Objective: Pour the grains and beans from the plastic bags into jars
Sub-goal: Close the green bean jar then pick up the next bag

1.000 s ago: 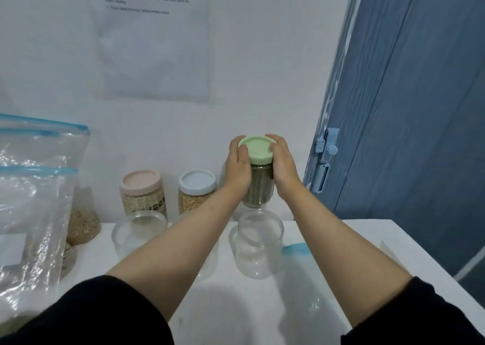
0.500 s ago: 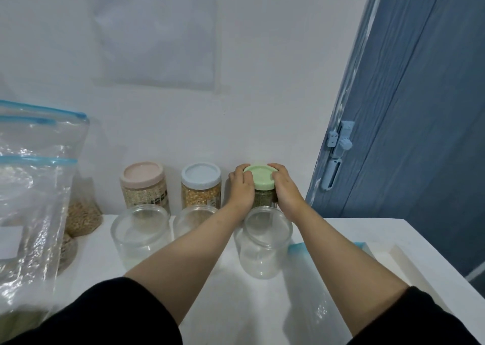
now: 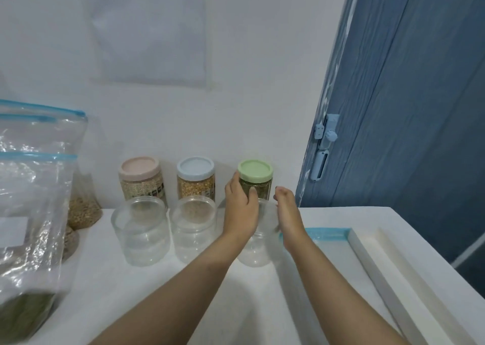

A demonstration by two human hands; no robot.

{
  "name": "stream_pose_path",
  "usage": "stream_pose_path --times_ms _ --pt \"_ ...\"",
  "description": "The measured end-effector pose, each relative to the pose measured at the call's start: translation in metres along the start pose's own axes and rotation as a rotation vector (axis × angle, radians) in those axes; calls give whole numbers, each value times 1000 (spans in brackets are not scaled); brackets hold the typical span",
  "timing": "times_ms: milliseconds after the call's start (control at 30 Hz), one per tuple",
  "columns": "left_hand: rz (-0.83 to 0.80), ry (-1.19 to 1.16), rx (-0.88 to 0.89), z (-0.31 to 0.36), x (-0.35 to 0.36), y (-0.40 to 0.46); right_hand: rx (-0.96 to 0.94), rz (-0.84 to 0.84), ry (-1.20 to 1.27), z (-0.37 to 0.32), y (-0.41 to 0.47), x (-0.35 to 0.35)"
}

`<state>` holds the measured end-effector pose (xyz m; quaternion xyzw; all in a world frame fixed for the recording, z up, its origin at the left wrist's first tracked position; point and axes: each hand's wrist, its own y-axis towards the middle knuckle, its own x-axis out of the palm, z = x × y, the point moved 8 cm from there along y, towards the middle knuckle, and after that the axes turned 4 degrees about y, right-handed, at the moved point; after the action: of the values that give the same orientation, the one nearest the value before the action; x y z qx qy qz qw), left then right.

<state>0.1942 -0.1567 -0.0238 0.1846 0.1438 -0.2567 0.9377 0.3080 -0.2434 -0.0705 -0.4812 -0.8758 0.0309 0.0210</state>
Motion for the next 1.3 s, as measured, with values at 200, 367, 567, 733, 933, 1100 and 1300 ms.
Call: stream_pose_path --times_ms 200,367,567,733,933,1100,1300 --pt "-77 66 -79 -19 -6 -26 65 -73 23 23 -36 5" --pt "-120 -187 -186 -37 -19 -78 57 -81 62 13 -80 -1" --pt "-34 -404 -240 -59 -54 -152 20 -176 127 21 -168 15" --pt "16 -406 -175 -61 -104 -190 -110 -223 128 33 -223 39" --pt "147 -470 -178 -78 -145 -210 -173 -168 75 44 -260 71" --pt "162 -596 -211 -83 -146 -212 -154 -144 136 39 -262 76" --pt "135 -662 -220 -91 -147 -206 -73 -238 150 40 -256 78"
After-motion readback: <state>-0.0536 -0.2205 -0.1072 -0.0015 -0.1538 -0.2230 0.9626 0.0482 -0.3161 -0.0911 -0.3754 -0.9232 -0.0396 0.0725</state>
